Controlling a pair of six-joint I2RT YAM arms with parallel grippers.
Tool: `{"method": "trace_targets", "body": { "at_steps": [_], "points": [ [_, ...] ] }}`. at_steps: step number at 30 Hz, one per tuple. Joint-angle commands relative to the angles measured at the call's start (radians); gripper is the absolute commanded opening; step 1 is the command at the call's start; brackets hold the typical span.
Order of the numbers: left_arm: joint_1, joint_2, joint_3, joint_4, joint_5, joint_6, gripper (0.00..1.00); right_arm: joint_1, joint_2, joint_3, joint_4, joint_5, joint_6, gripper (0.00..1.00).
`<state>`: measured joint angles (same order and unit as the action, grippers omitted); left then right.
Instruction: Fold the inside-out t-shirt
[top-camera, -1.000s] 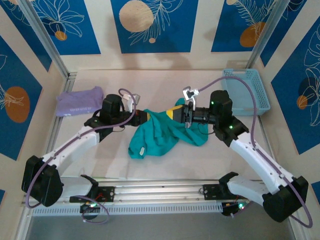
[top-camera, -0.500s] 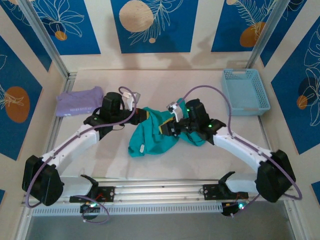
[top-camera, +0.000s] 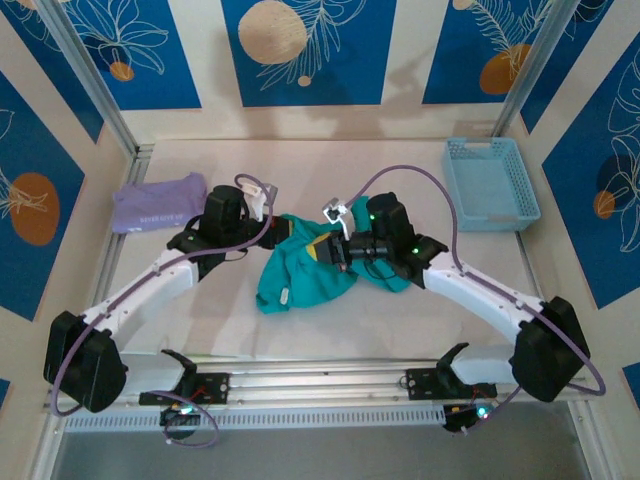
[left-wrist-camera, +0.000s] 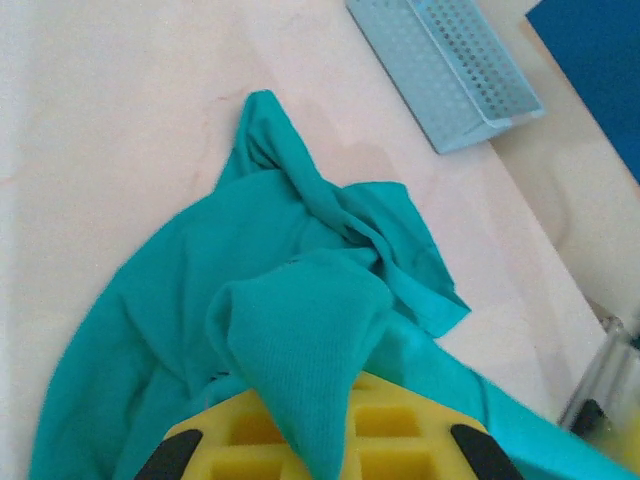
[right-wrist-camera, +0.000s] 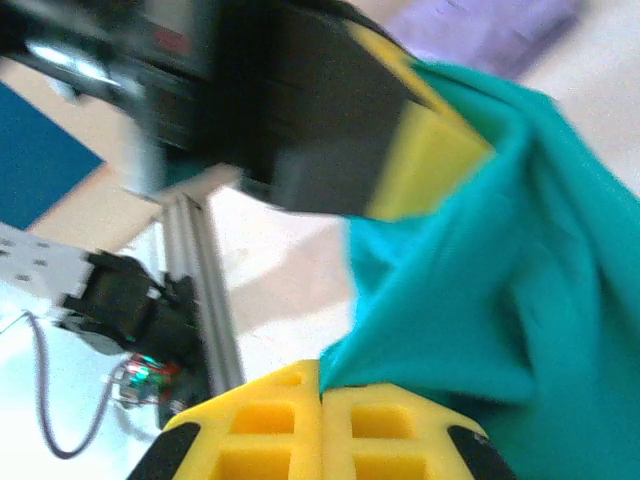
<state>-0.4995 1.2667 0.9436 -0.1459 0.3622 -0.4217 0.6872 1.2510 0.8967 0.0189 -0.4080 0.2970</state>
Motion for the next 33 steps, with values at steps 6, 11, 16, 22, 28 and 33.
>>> {"method": "trace_targets", "body": {
  "at_steps": [6, 11, 16, 22, 28, 33],
  "points": [
    [0.010, 0.044, -0.031, 0.264, 0.102, 0.017, 0.00, 0.156, 0.049, 0.141, -0.119, -0.022, -0.079, 0.25],
    [0.012, 0.008, -0.076, 0.345, 0.175, 0.027, 0.00, 0.095, -0.100, 0.007, -0.183, 0.056, -0.167, 0.43],
    [0.010, -0.018, -0.103, 0.373, 0.192, 0.017, 0.00, -0.028, -0.165, -0.118, -0.153, 0.195, -0.152, 0.47],
    [0.010, -0.018, -0.097, 0.365, 0.199, 0.007, 0.00, -0.036, -0.039, -0.106, -0.106, 0.348, -0.155, 0.50],
    [0.010, -0.020, -0.097, 0.355, 0.189, 0.002, 0.00, -0.015, 0.106, -0.050, -0.011, 0.277, -0.126, 0.40],
    [0.011, -0.013, -0.090, 0.253, 0.008, -0.001, 0.05, -0.049, 0.033, -0.050, -0.020, 0.158, -0.072, 0.00]
  ]
}}
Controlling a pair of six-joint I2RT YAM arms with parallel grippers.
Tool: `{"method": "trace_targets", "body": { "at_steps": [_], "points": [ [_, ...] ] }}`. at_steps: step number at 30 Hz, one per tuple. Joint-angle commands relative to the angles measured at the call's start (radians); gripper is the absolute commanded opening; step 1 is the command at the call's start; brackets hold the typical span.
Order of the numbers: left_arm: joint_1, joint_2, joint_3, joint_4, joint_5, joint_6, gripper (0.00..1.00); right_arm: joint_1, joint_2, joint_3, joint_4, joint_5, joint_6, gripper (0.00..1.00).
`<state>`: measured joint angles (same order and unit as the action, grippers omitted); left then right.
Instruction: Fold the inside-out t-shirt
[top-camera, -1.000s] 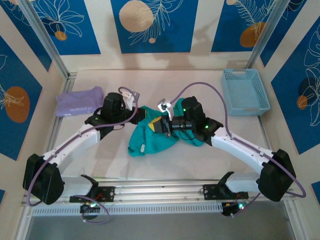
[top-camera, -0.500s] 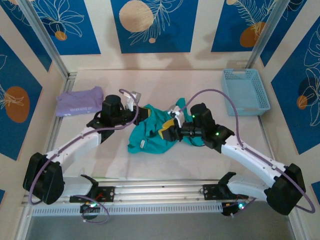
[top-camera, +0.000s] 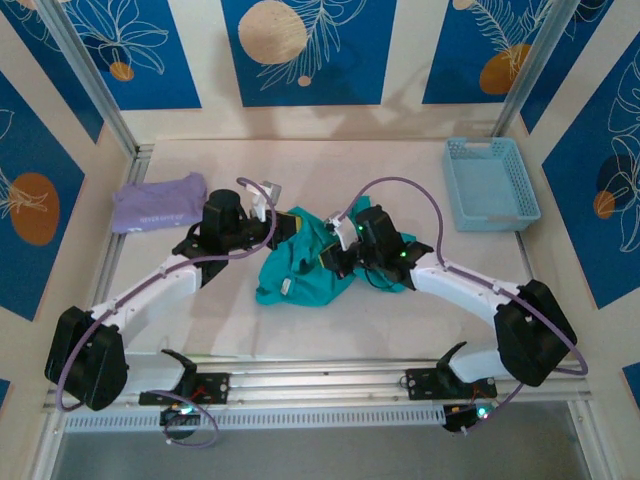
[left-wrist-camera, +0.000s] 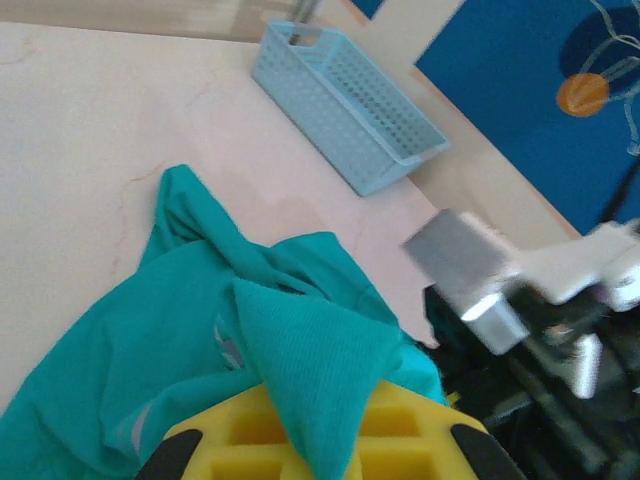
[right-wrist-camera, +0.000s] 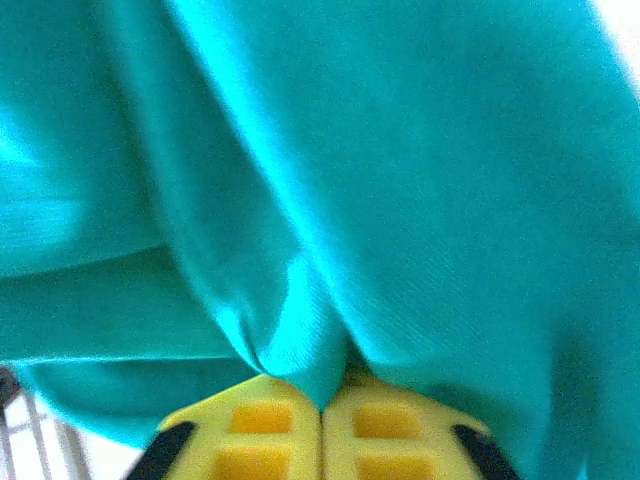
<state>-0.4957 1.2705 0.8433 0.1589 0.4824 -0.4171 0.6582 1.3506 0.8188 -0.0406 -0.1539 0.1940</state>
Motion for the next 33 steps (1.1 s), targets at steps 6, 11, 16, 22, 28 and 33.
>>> {"method": "trace_targets", "body": {
  "at_steps": [6, 11, 16, 22, 28, 33],
  "points": [
    [0.006, 0.018, 0.025, -0.243, -0.362, 0.030, 0.37, -0.045, -0.146, -0.027, 0.141, -0.239, 0.201, 0.00],
    [-0.007, -0.089, 0.010, -0.385, -0.458, 0.062, 0.55, -0.044, -0.120, -0.011, 0.162, -0.248, 0.241, 0.00],
    [-0.075, -0.269, -0.045, -0.500, -0.533, 0.066, 0.69, -0.045, -0.084, 0.006, 0.150, -0.252, 0.216, 0.00],
    [-0.164, -0.287, -0.064, -0.499, -0.392, 0.060, 0.68, -0.052, -0.081, 0.013, 0.132, -0.257, 0.195, 0.00],
    [-0.188, -0.159, -0.032, -0.434, -0.336, 0.091, 0.65, -0.054, -0.099, 0.012, 0.107, -0.248, 0.180, 0.00],
    [-0.188, -0.049, 0.002, -0.402, -0.311, 0.120, 0.53, -0.058, -0.124, -0.008, 0.091, -0.231, 0.168, 0.00]
  ]
}}
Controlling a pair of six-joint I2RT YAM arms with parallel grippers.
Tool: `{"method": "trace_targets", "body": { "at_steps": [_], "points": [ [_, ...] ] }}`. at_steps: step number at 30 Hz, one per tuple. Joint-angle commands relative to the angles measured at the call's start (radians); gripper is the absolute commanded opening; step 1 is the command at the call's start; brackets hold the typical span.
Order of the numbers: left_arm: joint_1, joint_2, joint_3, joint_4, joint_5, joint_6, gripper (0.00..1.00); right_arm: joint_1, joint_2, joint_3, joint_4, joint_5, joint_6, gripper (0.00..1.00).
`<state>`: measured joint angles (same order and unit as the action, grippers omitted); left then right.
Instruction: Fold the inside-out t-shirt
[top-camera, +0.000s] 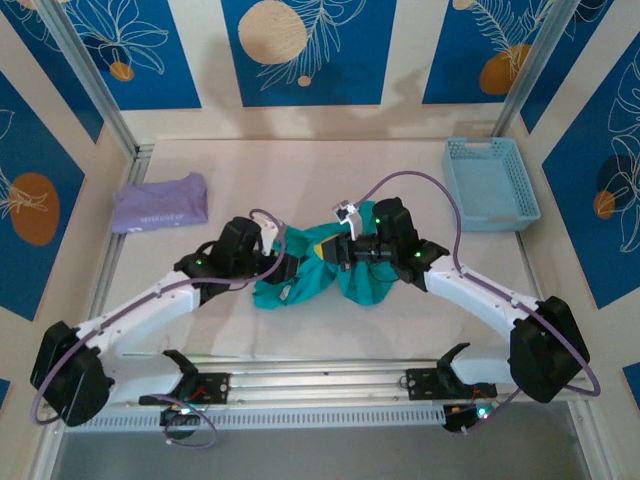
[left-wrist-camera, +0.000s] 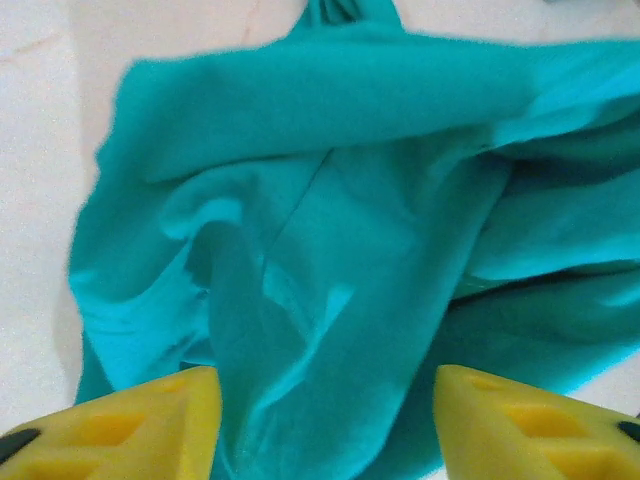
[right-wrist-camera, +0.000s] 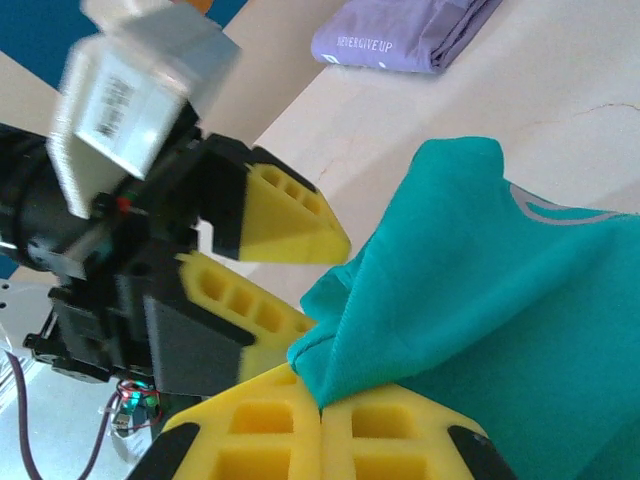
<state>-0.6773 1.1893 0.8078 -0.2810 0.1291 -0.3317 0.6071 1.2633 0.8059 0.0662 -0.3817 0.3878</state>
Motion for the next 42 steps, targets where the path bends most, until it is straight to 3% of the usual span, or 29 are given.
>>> {"method": "trace_targets", "body": {
  "at_steps": [1, 7, 8, 11, 15, 19, 24, 28, 32, 36, 42],
  "points": [
    [-0.007, 0.049, 0.042, 0.046, 0.043, 0.034, 0.47, -0.009, -0.042, -0.001, -0.018, -0.002, -0.028, 0.00],
    [0.005, 0.071, 0.076, 0.106, 0.100, 0.006, 0.02, -0.018, -0.098, -0.014, -0.103, 0.067, -0.138, 0.00],
    [0.011, 0.051, 0.072, 0.123, 0.133, -0.006, 0.00, -0.017, -0.113, -0.012, -0.138, 0.107, -0.177, 0.00],
    [0.048, -0.039, 0.034, 0.253, 0.314, -0.103, 0.00, -0.018, -0.167, -0.018, -0.216, 0.190, -0.286, 0.00],
    [0.101, -0.122, -0.047, 0.518, 0.539, -0.316, 0.00, -0.027, -0.202, -0.049, -0.196, 0.168, -0.313, 0.02],
    [0.126, -0.138, -0.078, 0.643, 0.629, -0.429, 0.00, -0.027, -0.199, -0.067, -0.158, 0.162, -0.277, 0.07],
    [0.140, -0.154, -0.073, 0.641, 0.669, -0.415, 0.00, -0.024, -0.186, -0.019, -0.245, 0.264, -0.235, 0.19],
    [0.147, -0.169, -0.054, 0.547, 0.642, -0.356, 0.00, 0.020, -0.243, -0.010, -0.310, 0.405, -0.318, 0.33],
    [0.148, -0.168, -0.045, 0.502, 0.630, -0.334, 0.00, 0.096, -0.310, -0.026, -0.301, 0.513, -0.412, 0.41],
    [0.149, -0.167, -0.043, 0.491, 0.629, -0.330, 0.00, 0.185, -0.352, -0.043, -0.245, 0.590, -0.477, 0.43],
    [0.148, -0.170, -0.042, 0.485, 0.627, -0.329, 0.00, 0.234, -0.332, -0.041, -0.164, 0.507, -0.509, 0.33]
  ]
}}
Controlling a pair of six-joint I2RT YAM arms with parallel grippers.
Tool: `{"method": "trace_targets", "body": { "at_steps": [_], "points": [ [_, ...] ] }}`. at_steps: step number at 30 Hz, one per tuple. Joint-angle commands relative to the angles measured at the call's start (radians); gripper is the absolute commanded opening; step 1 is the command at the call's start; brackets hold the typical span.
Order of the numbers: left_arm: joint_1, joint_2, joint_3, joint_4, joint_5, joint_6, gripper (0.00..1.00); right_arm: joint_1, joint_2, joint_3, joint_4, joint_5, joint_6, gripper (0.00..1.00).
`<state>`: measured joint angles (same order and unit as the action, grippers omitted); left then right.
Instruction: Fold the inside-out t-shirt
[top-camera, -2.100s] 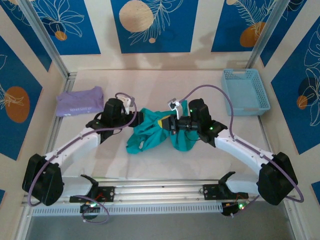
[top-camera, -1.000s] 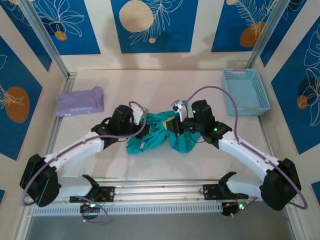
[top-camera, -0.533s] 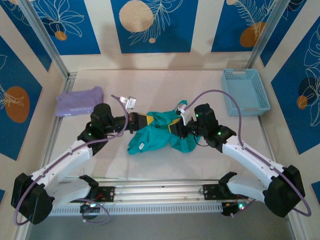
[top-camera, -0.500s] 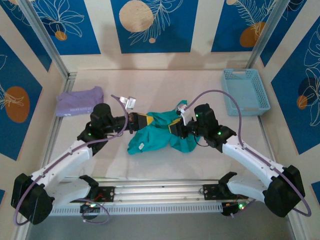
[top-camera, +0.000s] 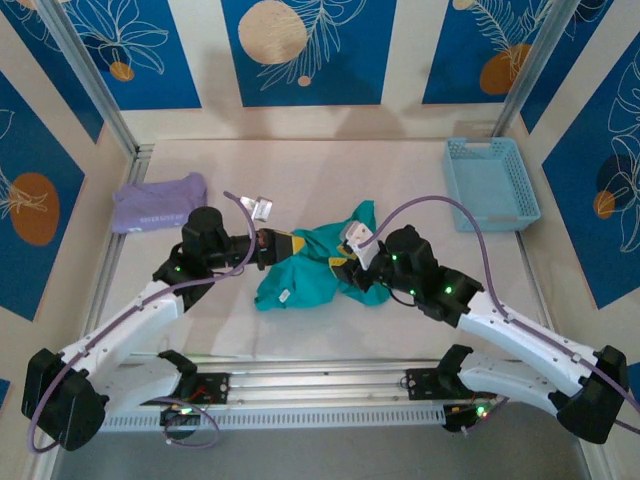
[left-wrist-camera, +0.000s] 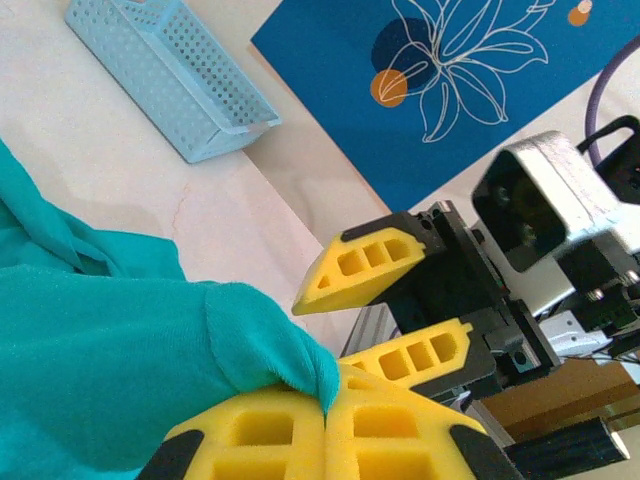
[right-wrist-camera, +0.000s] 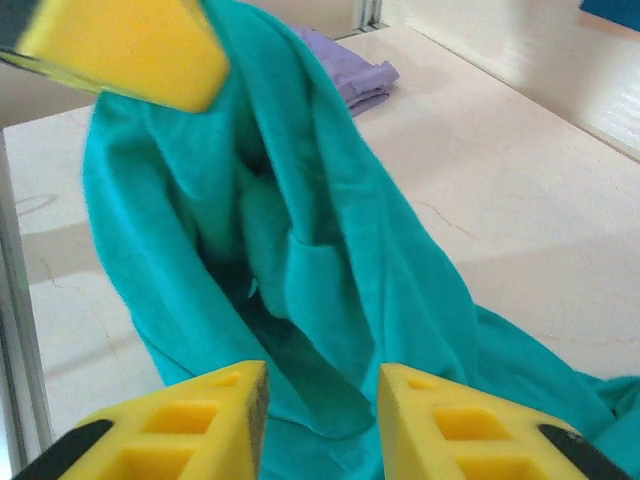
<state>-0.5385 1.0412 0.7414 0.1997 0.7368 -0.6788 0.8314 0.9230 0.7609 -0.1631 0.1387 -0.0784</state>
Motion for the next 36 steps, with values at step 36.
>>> {"method": "trace_targets", "body": {
  "at_steps": [36],
  "points": [
    [0.014, -0.034, 0.046, -0.218, -0.254, 0.174, 0.01, -0.242, 0.066, 0.116, 0.105, -0.781, 0.300, 0.00]
  ]
}}
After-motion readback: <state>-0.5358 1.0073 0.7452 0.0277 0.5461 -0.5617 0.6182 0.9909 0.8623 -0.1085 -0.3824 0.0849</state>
